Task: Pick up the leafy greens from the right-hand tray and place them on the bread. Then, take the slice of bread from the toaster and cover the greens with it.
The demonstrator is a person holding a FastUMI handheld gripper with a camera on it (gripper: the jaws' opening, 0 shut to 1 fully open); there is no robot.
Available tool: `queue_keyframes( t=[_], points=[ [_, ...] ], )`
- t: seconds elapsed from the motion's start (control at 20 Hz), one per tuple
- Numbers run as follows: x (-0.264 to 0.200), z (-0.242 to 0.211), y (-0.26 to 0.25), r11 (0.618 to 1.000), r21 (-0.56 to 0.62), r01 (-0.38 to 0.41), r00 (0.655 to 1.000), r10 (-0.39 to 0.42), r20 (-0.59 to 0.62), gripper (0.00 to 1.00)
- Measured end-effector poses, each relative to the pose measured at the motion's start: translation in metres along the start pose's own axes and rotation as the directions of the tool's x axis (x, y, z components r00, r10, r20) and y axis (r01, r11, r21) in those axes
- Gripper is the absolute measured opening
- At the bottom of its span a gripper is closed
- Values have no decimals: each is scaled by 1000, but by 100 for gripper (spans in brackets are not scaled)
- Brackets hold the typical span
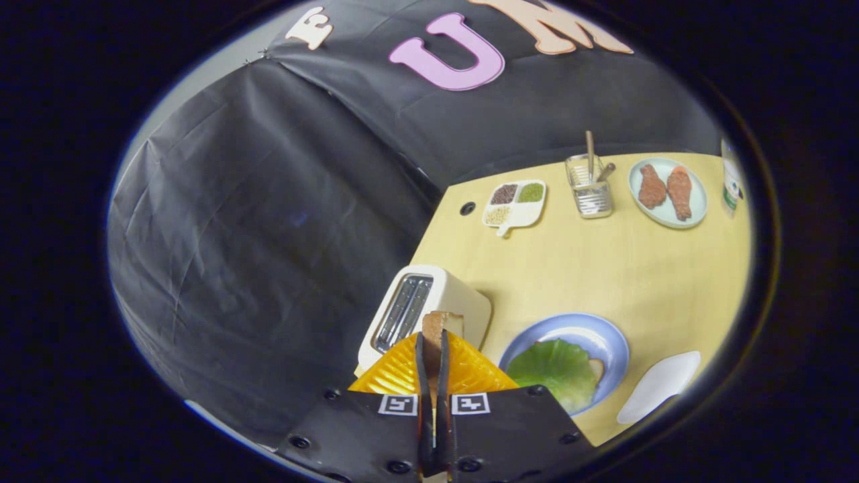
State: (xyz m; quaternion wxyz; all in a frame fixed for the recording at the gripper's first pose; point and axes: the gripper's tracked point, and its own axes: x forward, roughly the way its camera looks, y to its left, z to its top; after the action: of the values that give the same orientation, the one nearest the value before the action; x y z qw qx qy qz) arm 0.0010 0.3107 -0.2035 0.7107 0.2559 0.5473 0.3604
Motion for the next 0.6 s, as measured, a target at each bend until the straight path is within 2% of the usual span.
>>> queue_keyframes(
  t=[0.6],
  points=[
    [14, -43, -68, 995, 84, 49, 997, -43, -66, 5]
  ],
)
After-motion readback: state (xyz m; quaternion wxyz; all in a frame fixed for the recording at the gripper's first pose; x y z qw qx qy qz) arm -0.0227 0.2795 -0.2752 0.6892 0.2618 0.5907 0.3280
